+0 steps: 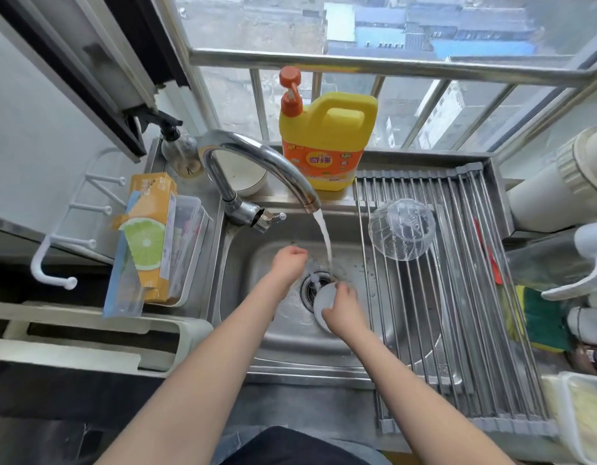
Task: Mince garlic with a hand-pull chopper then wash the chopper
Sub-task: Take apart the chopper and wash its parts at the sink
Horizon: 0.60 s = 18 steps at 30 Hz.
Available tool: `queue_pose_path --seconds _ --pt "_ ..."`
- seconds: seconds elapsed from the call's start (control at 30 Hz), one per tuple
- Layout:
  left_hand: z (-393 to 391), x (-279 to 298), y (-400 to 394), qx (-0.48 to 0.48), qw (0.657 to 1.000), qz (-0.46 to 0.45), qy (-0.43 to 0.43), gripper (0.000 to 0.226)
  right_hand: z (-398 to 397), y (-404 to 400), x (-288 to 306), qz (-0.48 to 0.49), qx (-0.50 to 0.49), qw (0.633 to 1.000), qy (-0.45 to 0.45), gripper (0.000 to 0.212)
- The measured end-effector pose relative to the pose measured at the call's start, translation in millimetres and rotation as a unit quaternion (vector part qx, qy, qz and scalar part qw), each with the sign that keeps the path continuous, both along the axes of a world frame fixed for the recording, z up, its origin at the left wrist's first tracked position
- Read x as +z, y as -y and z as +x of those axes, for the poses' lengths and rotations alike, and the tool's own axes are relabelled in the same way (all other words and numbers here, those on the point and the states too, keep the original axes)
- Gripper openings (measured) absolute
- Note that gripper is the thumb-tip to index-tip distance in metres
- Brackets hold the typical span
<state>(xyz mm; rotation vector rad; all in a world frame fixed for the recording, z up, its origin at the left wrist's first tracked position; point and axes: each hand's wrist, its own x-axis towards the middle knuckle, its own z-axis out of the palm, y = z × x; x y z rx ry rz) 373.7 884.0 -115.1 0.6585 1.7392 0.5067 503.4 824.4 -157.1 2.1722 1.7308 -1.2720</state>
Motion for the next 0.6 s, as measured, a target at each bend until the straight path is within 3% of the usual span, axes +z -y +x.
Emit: queue_pose_path --seconds 0.1,0.2,0.3,0.47,0.6 --pt "-15.3 -8.0 16.4 -0.021 0.999 -0.024 -0.018 0.031 3.5 -0.3 -17.3 -0.103 -0.035 0.994 0.018 0.082" --pt "-28.8 -19.0 28.8 -0.015 0.999 -0.03 -0.023 0.031 8.9 1.3 -33.2 -0.112 -0.069 0.991 0.017 0.099" --pt "-39.8 -29.8 35.4 -0.002 1.0 -0.022 -0.017 0.029 9.2 -0.5 -59.1 -0.114 -0.041 0.992 0.028 0.113" --pt "-54.0 -44.2 37.0 0.009 1.0 -0.026 -0.014 0.027 7.8 -8.2 -88.9 -0.124 0.065 0.986 0.095 0.123" --pt "-61.0 -48.4 43.8 0.008 1.0 -0.025 0.0 0.02 4.5 -13.2 -94.1 -0.088 0.073 0.987 0.115 0.117"
